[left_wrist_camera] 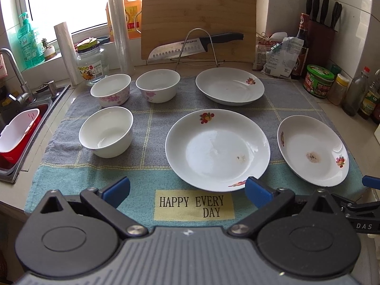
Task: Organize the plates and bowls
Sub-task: 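Reach the left gripper to the brown-stained plate's rim and close on it, then lift the stained plate with the left gripper and carry it across the towel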
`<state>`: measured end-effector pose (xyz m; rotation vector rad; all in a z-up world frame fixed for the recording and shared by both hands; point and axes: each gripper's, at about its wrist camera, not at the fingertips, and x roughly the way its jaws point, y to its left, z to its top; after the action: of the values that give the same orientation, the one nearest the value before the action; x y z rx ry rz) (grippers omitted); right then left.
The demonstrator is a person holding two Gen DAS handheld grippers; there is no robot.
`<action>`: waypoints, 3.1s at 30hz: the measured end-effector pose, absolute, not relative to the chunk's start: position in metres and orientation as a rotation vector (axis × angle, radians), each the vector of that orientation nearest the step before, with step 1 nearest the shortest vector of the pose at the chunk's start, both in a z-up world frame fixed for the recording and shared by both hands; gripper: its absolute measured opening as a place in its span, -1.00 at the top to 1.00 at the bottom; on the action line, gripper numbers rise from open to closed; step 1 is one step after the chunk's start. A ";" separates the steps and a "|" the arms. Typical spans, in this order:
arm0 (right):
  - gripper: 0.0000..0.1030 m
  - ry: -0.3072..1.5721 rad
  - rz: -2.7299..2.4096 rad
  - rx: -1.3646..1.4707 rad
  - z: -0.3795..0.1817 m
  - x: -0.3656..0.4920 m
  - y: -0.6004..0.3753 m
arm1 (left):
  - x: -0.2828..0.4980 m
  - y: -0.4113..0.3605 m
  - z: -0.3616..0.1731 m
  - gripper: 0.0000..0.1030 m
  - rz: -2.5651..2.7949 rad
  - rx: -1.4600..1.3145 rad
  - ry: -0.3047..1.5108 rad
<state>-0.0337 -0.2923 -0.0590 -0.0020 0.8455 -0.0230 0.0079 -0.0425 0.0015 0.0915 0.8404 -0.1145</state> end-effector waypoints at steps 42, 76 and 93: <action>-1.00 0.776 0.193 -0.096 -0.119 0.004 -0.332 | 0.083 -0.124 -0.010 -0.98 -0.468 0.184 0.765; -1.00 0.780 0.143 -0.086 -0.117 0.007 -0.327 | 0.213 -0.228 -0.095 -0.98 -1.117 0.300 1.218; -1.00 0.775 0.210 -0.110 -0.118 0.006 -0.337 | 0.228 -0.236 -0.092 -0.99 -1.108 0.241 1.290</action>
<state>0.0065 -0.3375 -0.1182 -0.1102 0.7746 0.2102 0.2278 -0.2362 -0.0923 0.2414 1.2902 -1.1078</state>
